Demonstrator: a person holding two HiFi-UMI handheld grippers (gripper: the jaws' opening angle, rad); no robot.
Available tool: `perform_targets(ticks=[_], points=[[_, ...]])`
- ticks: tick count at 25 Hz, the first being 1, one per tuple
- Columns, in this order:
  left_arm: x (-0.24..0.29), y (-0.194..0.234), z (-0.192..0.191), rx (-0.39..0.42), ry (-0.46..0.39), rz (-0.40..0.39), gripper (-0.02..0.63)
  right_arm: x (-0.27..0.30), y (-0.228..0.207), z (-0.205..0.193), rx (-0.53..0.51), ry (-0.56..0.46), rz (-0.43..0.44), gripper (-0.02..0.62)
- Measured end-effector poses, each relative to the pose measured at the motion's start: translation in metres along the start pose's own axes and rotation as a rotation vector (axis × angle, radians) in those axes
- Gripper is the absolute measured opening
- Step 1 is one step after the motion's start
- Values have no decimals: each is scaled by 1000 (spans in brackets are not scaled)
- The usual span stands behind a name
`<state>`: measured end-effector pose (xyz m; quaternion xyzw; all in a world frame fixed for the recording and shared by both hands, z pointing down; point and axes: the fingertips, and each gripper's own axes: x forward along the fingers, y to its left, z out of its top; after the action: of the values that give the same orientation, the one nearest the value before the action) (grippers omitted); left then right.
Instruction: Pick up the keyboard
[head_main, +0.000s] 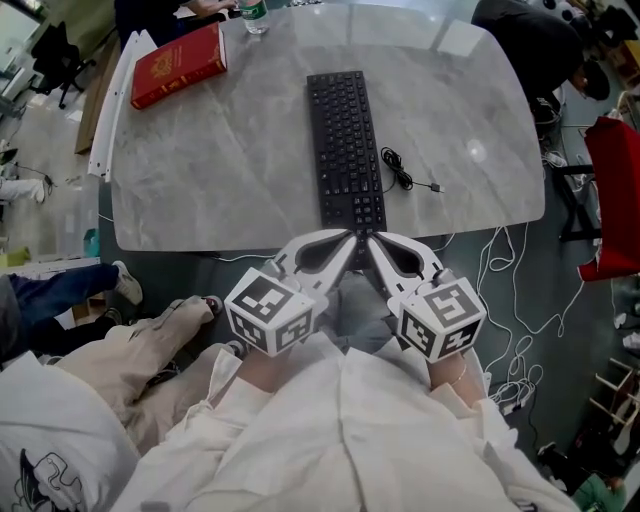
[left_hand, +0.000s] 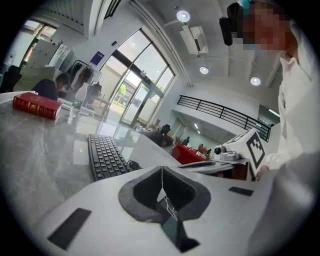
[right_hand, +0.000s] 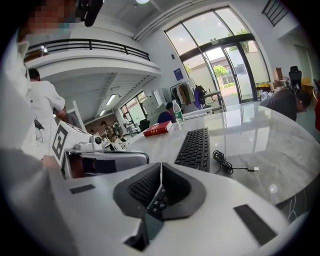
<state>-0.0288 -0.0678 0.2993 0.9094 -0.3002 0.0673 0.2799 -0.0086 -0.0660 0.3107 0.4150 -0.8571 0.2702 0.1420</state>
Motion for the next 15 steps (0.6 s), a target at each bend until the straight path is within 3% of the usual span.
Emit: perform_targets(ticks=[7, 15], points=[[14, 11, -1, -56, -18, 23, 15, 9, -10, -2, 15, 22, 41, 32], [16, 14, -41, -88, 61, 45, 15, 4, -26, -29, 92, 72, 102, 34]])
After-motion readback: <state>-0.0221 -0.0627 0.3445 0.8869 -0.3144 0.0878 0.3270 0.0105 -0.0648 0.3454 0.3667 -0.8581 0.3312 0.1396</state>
